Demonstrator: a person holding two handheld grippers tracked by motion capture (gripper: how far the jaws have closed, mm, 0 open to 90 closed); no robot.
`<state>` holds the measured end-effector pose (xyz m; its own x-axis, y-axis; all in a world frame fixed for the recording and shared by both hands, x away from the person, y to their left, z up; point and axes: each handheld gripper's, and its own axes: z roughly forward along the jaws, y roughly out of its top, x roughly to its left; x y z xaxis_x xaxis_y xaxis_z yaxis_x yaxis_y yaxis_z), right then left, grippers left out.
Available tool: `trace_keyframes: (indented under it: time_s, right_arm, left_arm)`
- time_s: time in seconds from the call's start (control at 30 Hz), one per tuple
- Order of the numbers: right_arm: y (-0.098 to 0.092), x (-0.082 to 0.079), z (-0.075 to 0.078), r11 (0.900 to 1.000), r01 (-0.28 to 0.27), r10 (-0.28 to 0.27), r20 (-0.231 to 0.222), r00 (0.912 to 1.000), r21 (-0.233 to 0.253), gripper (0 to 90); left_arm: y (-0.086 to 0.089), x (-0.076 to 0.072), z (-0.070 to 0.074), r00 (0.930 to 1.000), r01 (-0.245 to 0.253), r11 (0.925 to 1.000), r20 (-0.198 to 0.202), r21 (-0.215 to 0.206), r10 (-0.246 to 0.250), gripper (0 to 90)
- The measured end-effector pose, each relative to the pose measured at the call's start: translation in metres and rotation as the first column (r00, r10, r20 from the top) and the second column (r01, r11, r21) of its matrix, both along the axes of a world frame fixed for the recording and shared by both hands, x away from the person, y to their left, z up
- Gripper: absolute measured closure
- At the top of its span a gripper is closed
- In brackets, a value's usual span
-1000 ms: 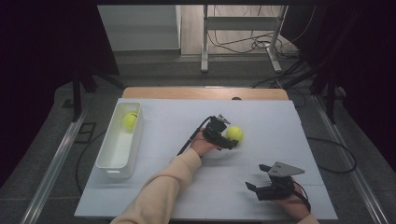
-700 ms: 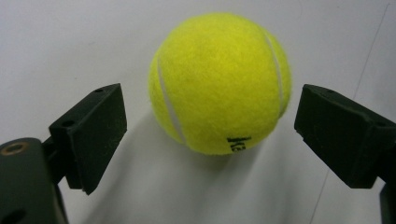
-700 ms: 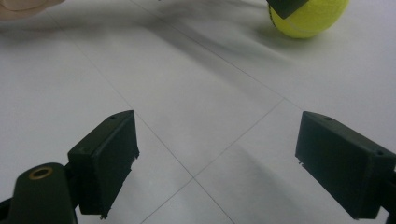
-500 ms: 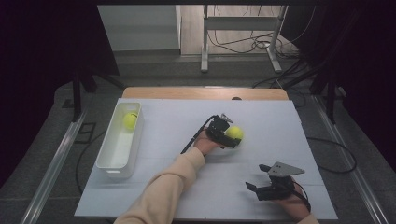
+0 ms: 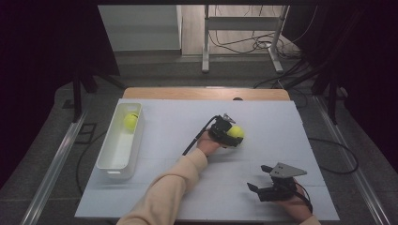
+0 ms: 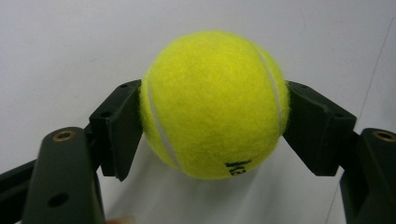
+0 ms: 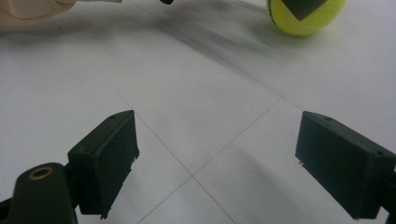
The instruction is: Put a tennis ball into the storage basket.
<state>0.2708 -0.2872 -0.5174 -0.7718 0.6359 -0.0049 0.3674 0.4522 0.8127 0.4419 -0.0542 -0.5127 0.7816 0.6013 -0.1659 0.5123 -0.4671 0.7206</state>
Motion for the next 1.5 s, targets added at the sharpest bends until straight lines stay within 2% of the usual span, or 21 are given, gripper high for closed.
trace_keyframes:
  time_s: [0.63, 0.97, 1.5]
  right_arm:
    - [0.0, 0.0, 0.0, 1.0, 0.005, -0.005, 0.004, 1.0, 0.001, 13.3]
    - [0.0, -0.001, 0.001, 1.0, 0.012, -0.012, 0.006, 0.9999, -0.009, 13.3]
    - [0.0, -0.001, 0.001, 1.0, 0.012, -0.012, 0.007, 0.9999, -0.01, 13.3]
  left_arm:
    - [0.021, -0.017, 0.02, 0.9998, 0.018, 0.9989, -0.001, -0.042, -0.019, 26.2]
    - [0.032, -0.027, 0.024, 0.9996, 0.026, 0.9983, -0.009, -0.052, -0.027, 26.2]
    - [0.045, -0.037, 0.031, 0.9996, 0.027, 0.998, 0.007, -0.056, -0.027, 26.2]
